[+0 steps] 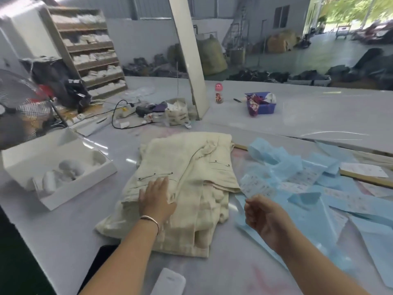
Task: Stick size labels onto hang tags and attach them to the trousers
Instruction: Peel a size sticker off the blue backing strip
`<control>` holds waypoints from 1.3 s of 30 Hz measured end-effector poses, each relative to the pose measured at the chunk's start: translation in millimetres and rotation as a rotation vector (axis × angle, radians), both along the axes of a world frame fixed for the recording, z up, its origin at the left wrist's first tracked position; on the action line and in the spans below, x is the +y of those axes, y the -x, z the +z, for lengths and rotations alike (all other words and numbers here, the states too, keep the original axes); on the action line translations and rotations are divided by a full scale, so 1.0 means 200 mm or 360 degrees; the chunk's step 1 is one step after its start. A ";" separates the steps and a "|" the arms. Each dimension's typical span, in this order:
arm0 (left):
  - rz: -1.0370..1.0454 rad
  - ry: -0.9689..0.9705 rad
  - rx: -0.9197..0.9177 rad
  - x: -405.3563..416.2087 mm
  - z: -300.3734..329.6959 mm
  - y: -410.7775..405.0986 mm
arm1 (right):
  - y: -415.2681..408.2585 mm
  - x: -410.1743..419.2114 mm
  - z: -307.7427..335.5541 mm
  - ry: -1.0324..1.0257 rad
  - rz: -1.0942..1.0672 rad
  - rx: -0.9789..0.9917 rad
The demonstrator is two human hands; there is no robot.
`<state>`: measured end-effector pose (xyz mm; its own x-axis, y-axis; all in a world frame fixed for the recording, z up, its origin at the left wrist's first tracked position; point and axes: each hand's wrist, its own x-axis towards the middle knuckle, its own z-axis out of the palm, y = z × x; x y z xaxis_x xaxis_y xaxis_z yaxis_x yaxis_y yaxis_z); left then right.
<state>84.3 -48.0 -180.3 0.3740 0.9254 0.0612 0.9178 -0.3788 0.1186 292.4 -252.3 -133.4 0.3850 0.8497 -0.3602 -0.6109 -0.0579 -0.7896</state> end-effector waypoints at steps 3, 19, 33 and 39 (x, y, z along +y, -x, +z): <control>-0.0148 -0.0206 0.0077 0.11 0.01 -0.03 | 0.05 0.13 -0.06 0.0056 0.0037 -0.0004; -0.1138 0.0898 -0.0052 -0.23 0.60 0.08 | 0.32 0.64 0.03 0.0156 0.0438 0.0236; 0.0664 0.1944 -0.2111 0.18 0.15 0.28 | 0.17 0.45 0.15 -0.0279 0.0343 0.0094; 0.0559 0.1908 -0.2590 0.20 0.11 0.18 | 0.14 0.29 0.21 -0.0400 0.0489 0.0104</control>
